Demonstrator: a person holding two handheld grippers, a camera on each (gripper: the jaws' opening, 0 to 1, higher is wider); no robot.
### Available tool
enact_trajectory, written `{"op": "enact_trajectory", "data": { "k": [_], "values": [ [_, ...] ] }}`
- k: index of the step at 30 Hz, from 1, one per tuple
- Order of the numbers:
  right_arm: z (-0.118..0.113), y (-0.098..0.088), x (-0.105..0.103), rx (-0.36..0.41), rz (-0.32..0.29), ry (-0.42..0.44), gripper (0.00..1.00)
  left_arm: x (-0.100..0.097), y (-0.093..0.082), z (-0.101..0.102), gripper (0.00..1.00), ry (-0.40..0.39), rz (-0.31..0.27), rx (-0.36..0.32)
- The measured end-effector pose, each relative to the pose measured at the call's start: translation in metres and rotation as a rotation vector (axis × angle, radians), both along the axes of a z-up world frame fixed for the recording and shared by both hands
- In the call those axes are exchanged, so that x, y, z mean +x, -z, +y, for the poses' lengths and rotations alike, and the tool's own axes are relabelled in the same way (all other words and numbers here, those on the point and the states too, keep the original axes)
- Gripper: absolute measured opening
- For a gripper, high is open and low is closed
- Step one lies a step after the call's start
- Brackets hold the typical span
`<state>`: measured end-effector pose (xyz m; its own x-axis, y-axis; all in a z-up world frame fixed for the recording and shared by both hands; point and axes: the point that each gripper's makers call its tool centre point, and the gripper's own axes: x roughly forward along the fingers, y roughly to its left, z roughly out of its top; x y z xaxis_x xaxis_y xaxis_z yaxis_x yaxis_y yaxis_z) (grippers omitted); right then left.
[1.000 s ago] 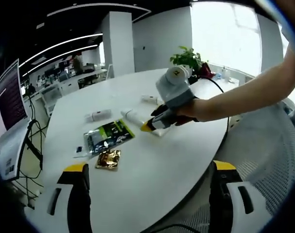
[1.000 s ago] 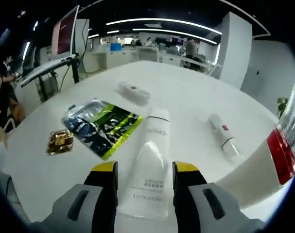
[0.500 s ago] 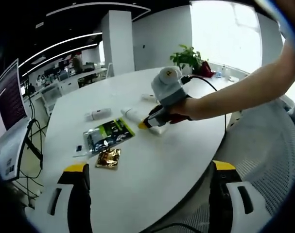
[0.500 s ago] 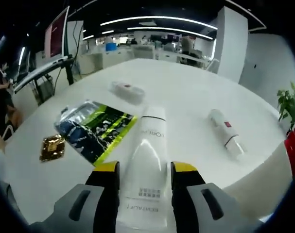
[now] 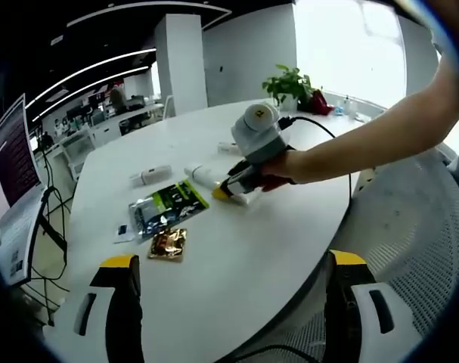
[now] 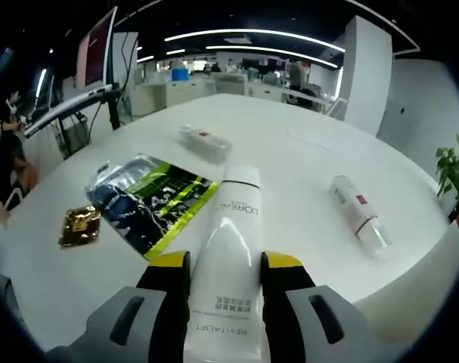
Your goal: Arrange the skincare products in the storage area until every visible bottle or jar stands upright without overlapping.
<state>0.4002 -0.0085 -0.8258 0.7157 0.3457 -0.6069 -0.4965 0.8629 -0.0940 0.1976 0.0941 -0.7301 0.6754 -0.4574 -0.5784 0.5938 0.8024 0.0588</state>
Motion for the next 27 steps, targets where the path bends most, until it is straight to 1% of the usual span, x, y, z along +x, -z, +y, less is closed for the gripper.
{"op": "enact_trajectory", "data": {
  "k": [2,4,7,9,13,21,27],
  "values": [
    [0.0,0.0,0.001,-0.006,-0.009,-0.001,0.36,0.0,0.0,0.0,0.96,0.002,-0.001,0.003],
    [0.002,-0.002,-0.001,-0.031,-0.041,-0.012,0.35,0.001,0.0,0.001,0.96,-0.003,-0.004,0.004],
    [0.008,-0.003,-0.004,-0.008,-0.026,-0.039,0.34,0.002,-0.002,0.002,0.96,-0.011,-0.01,0.001],
    [0.011,-0.004,-0.006,-0.03,-0.034,-0.063,0.34,0.002,-0.002,0.002,0.95,-0.012,-0.012,0.001],
    [0.012,-0.006,-0.008,-0.014,-0.028,-0.077,0.33,0.001,-0.001,0.001,0.95,-0.004,-0.01,0.009],
    [0.016,-0.007,-0.019,-0.036,-0.019,-0.169,0.31,0.003,-0.002,0.002,0.94,-0.005,-0.015,0.013],
    [0.014,-0.008,-0.033,-0.092,-0.016,-0.272,0.3,0.001,0.001,0.0,0.93,0.011,-0.007,0.027]
  ]
}}
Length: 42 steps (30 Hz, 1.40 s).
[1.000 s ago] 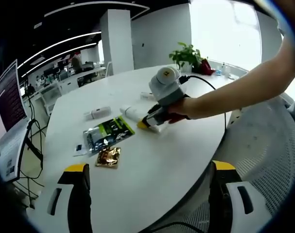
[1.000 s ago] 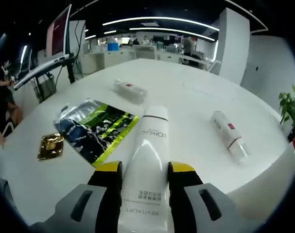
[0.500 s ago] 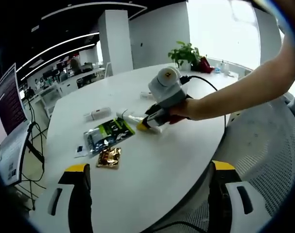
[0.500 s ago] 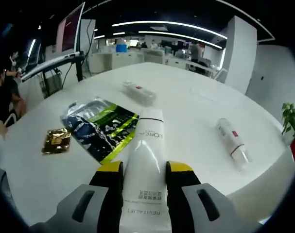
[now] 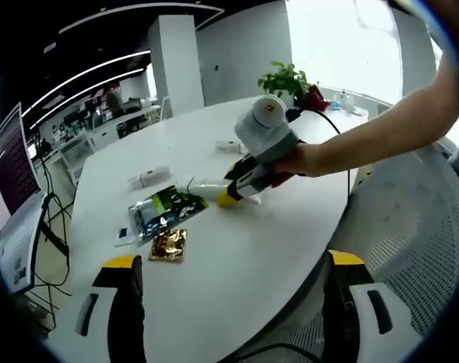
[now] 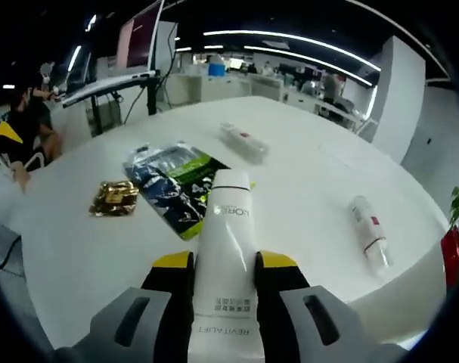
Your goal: Arrange the skincare products in the storage area until every visible bottle or jar stands upright without overlapping.
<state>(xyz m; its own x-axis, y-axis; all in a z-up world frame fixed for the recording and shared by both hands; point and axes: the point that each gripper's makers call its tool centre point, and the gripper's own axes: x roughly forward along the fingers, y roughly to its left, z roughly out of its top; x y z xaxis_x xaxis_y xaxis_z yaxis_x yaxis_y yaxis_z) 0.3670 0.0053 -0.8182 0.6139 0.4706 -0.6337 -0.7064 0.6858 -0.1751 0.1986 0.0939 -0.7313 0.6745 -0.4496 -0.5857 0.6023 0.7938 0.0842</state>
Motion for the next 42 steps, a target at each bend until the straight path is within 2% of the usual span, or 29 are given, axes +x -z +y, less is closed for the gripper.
{"op": "enact_trajectory", "data": {
  "k": [13,22,27,31,33,34,35,36,37,38,40,41,42],
  "values": [
    [-0.005,-0.01,-0.031,-0.03,0.014,-0.12,0.3,-0.002,0.003,-0.002,0.93,0.016,0.005,0.024],
    [-0.008,-0.023,-0.052,-0.094,0.011,-0.242,0.3,-0.004,0.007,-0.001,0.93,0.034,0.006,0.062],
    [-0.009,-0.028,-0.065,-0.13,-0.002,-0.302,0.29,-0.003,0.006,0.0,0.93,0.023,0.006,0.054],
    [-0.01,-0.031,-0.076,-0.119,0.018,-0.32,0.27,-0.003,0.006,-0.001,0.92,0.028,0.001,0.065],
    [-0.01,-0.033,-0.08,-0.145,-0.002,-0.351,0.26,-0.004,0.009,0.0,0.91,0.037,0.0,0.099],
    [-0.005,-0.058,-0.065,-0.078,-0.134,-0.3,0.11,-0.004,0.01,0.0,0.91,0.042,-0.001,0.112],
    [0.006,-0.07,-0.07,-0.044,-0.172,-0.398,0.0,-0.005,0.01,0.0,0.91,0.049,-0.003,0.121],
    [0.005,-0.076,-0.083,-0.072,-0.024,-0.329,0.01,-0.005,0.01,-0.001,0.91,0.053,-0.004,0.123],
    [0.009,-0.083,-0.082,-0.07,-0.074,-0.342,0.01,-0.005,0.009,-0.001,0.9,0.054,-0.005,0.121],
    [0.003,-0.081,-0.076,-0.159,-0.128,-0.367,0.01,-0.006,0.008,-0.005,0.91,0.067,-0.008,0.107],
    [0.005,-0.081,-0.082,-0.119,-0.082,-0.352,0.01,-0.007,0.008,-0.008,0.9,0.079,-0.003,0.098],
    [0.001,-0.073,-0.077,-0.078,-0.046,-0.32,0.01,-0.009,0.009,-0.008,0.9,0.091,0.0,0.111],
    [0.002,-0.075,-0.082,-0.072,-0.042,-0.315,0.01,-0.009,0.011,-0.008,0.9,0.097,-0.002,0.122]
  ]
}}
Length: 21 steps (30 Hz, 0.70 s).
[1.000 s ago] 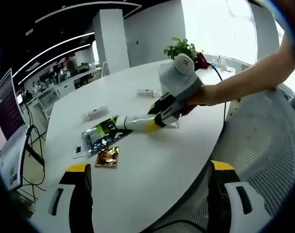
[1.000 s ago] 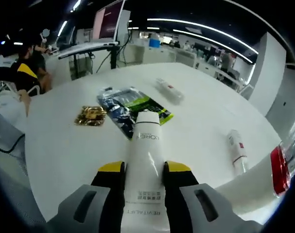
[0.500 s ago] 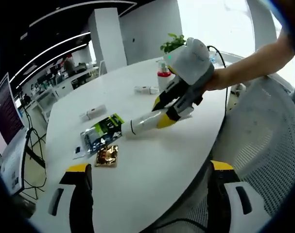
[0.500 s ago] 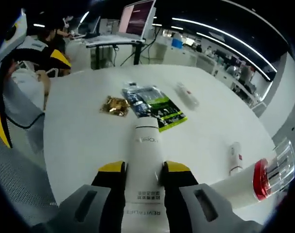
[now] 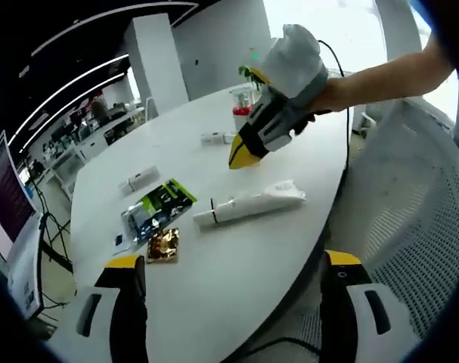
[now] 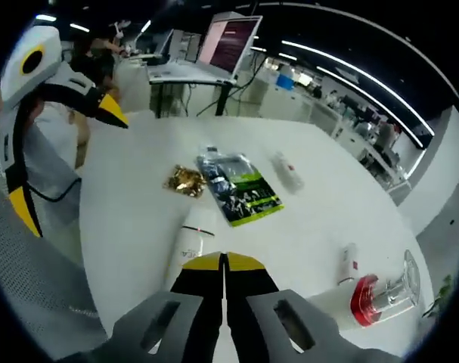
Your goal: Arrange the skincare products in the storage area until every visible bottle or jar stands upright without overlapping.
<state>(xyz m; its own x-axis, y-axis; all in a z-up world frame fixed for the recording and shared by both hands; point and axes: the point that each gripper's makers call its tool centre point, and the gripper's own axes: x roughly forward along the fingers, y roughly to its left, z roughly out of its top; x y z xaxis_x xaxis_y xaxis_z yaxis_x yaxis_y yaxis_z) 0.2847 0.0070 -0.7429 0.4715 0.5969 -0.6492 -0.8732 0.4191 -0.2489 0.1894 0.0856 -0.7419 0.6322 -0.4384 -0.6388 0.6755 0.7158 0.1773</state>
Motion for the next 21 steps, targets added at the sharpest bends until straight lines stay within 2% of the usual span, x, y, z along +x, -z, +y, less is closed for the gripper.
{"op": "enact_trajectory", "data": {
  "k": [1,2,3,5,8,10,11,16,18,21],
  "values": [
    [-0.005,0.008,0.004,0.002,0.019,-0.004,0.01,0.0,0.001,0.001,0.9,0.0,0.001,0.008],
    [-0.007,0.014,-0.002,-0.008,0.058,-0.008,0.01,0.0,0.001,0.001,0.9,0.0,0.0,0.01],
    [-0.009,0.018,-0.005,-0.012,0.065,-0.018,0.01,0.0,0.001,0.002,0.9,0.0,0.001,0.013],
    [-0.014,0.027,-0.009,-0.042,0.068,-0.036,0.01,0.0,0.002,0.002,0.9,0.001,0.005,0.016],
    [-0.021,0.029,-0.008,-0.038,0.057,-0.031,0.02,-0.001,0.003,0.002,0.9,0.005,0.003,0.033],
    [-0.023,0.029,-0.007,-0.025,0.073,-0.026,0.09,-0.001,0.004,0.003,0.9,0.004,0.006,0.034],
    [-0.024,0.035,-0.006,-0.019,0.094,-0.02,0.13,-0.001,0.004,0.003,0.9,0.004,0.007,0.032],
    [-0.024,0.04,-0.01,-0.027,0.112,-0.024,0.31,0.0,0.004,0.004,0.9,-0.001,0.008,0.032],
    [-0.023,0.049,-0.011,-0.035,0.141,-0.02,0.38,0.0,0.004,0.004,0.9,-0.005,0.007,0.03],
    [-0.022,0.054,-0.011,-0.03,0.184,-0.007,0.4,0.001,0.003,0.004,0.9,-0.008,0.005,0.028]
  ]
}}
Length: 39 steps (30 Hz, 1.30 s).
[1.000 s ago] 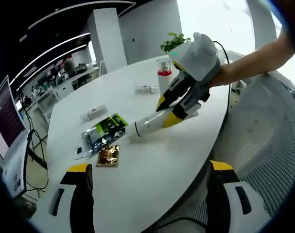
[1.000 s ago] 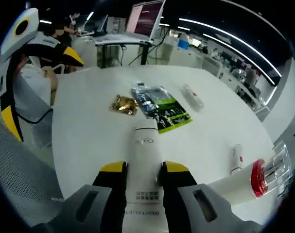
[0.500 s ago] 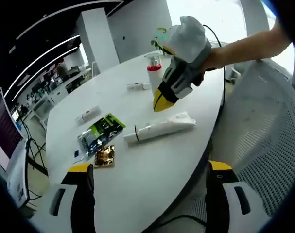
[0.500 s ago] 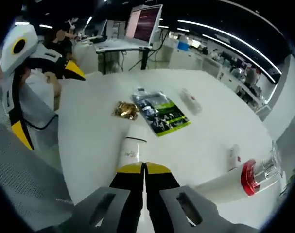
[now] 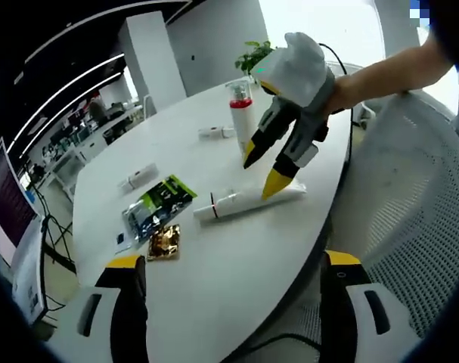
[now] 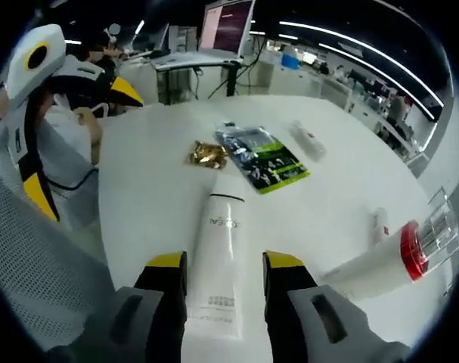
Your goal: Arrange the skincare products in the storage area until every visible bottle or jar stands upright without overlapping.
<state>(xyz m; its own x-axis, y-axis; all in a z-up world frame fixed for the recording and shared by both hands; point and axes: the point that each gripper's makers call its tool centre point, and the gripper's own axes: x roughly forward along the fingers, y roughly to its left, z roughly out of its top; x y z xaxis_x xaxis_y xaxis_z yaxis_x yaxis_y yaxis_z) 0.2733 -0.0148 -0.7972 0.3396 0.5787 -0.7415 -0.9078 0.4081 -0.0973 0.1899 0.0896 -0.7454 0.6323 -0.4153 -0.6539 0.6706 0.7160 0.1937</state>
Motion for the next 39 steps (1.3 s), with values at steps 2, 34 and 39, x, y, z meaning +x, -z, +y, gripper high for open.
{"op": "enact_trajectory", "data": {
  "k": [2,34,39],
  "values": [
    [0.002,0.007,-0.005,0.004,0.031,0.012,0.41,0.0,0.0,0.0,0.9,-0.001,0.001,0.0],
    [0.005,0.038,-0.001,-0.047,0.078,0.055,0.34,-0.003,0.006,0.001,0.89,0.003,0.026,0.025],
    [0.006,0.038,-0.002,-0.051,0.076,0.036,0.32,-0.004,0.007,0.001,0.88,0.008,0.032,0.028]
  ]
}}
